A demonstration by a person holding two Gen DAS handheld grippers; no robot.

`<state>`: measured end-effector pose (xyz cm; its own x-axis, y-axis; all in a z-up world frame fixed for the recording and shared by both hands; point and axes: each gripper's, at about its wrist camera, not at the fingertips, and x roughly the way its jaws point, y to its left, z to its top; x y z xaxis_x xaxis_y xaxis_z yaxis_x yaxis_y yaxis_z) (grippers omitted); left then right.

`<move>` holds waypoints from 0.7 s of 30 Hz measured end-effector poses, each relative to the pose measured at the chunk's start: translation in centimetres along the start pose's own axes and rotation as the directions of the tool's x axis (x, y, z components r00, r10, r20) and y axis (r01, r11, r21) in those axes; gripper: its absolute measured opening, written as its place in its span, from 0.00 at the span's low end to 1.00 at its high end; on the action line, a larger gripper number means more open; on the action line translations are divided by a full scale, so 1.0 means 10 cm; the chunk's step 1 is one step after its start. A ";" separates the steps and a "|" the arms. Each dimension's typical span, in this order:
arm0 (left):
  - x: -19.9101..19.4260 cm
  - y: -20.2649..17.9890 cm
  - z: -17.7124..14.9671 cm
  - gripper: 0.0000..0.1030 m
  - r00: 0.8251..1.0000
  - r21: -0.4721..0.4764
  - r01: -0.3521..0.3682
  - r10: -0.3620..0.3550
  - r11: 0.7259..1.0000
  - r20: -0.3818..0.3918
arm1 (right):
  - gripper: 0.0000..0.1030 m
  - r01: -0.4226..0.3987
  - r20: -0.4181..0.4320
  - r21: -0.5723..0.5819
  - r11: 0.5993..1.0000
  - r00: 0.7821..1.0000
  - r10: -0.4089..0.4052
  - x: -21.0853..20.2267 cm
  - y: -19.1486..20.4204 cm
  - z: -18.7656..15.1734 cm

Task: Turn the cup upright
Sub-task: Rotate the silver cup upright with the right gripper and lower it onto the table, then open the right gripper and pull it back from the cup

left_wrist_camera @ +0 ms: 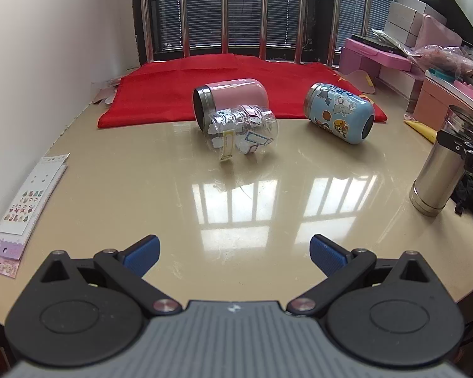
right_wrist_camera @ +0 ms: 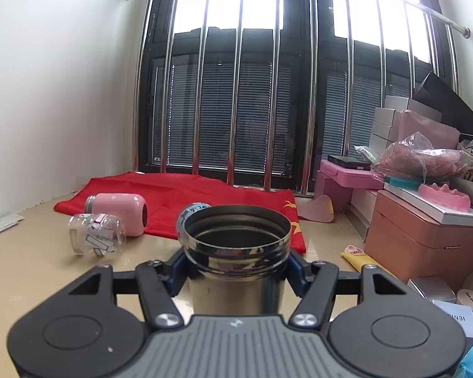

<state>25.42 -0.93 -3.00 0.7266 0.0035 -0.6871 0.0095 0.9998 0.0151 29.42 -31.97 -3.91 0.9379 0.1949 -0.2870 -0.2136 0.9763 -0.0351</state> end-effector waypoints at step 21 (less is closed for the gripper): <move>-0.61 -0.03 -0.13 1.00 0.985 -0.010 0.039 -0.037 0.999 0.167 | 1.00 0.027 0.018 0.077 0.997 0.999 -0.029 -0.77 0.26 0.22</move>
<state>20.08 -1.23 0.24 0.8300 -0.0361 -0.5565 0.0310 0.9993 -0.0186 22.24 -30.73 0.27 0.9486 0.1683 -0.2682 -0.1661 0.9856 0.0310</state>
